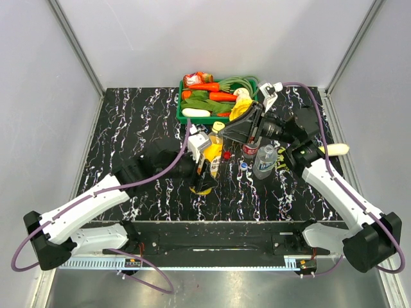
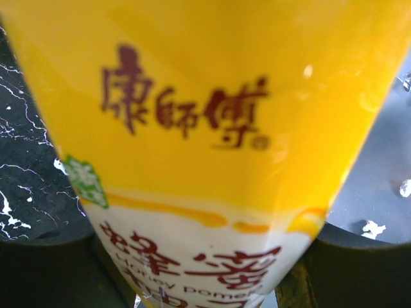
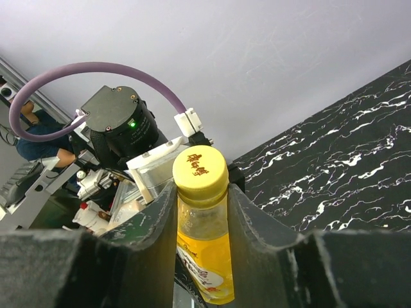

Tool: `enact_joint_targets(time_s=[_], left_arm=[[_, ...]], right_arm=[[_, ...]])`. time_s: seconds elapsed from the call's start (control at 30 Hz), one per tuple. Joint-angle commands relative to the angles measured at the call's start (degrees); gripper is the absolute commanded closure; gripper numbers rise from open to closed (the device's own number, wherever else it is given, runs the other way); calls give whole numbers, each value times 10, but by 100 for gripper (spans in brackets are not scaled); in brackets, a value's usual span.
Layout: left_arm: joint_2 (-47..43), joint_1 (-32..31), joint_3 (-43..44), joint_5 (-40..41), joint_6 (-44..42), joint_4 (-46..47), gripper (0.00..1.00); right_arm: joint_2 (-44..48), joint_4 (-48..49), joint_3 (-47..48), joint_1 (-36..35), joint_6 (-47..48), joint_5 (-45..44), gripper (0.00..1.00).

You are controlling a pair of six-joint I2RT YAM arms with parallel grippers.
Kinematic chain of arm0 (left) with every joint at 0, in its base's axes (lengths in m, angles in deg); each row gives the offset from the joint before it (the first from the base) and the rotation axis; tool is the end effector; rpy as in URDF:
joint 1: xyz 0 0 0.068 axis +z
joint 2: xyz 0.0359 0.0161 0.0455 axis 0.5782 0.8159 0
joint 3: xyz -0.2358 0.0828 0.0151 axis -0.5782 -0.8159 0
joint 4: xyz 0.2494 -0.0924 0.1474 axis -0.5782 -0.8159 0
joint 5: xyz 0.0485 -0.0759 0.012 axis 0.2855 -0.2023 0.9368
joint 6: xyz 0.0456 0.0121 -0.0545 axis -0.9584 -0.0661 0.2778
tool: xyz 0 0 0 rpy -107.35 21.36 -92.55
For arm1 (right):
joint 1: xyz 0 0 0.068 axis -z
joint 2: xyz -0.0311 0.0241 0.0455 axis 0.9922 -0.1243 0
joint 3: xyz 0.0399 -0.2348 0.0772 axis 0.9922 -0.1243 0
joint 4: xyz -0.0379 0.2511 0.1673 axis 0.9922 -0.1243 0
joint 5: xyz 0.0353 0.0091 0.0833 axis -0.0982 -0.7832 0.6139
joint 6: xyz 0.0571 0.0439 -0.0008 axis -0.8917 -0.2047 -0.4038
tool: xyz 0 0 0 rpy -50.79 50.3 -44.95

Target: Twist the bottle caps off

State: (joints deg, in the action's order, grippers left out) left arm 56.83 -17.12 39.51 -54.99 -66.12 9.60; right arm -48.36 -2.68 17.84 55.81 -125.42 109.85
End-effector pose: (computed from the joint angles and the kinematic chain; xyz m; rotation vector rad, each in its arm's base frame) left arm 0.1720 -0.2532 0.3252 0.9072 2.0090 -1.0063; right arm 0.2707 0.1899 0.3915 -0.6491 1.4165 1.5649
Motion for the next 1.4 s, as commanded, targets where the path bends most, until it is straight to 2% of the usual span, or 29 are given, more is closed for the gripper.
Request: enact_joint_targets(time_s=[0.0,0.07,0.17,0.23,0.27,0.4,0.47,0.67,0.83,1.23,1.37], left_arm=[[-14,-8,-2,-15,-17,26,91],[-15,-7,1,14,-15,13,93],[-10,-7,11,58,-12,-5,93],[-7,-7,18,79,-12,-16,93],[-4,-8,23,88,-13,-24,93],[10,-13,47,145,-16,-58,93],[25,-27,61,201,-19,-80,92],[58,-45,99,340,-1,-139,92],[80,-59,119,413,7,-167,92],[133,-72,140,439,6,-187,92],[146,-75,143,439,5,-196,91]], right_arm=[[15,11,-6,1,13,-29,67],[15,8,-4,1,11,-37,51],[15,-5,0,1,12,-52,12],[15,-10,-2,1,11,-67,2],[15,-11,-1,1,11,-74,0],[5,-61,24,1,18,-112,0],[-4,-90,37,1,19,-125,0],[-22,-128,53,1,5,-161,0],[-37,-134,54,2,-12,-159,1],[-70,-122,62,0,-53,-142,22],[-75,-118,61,0,-63,-137,37]])
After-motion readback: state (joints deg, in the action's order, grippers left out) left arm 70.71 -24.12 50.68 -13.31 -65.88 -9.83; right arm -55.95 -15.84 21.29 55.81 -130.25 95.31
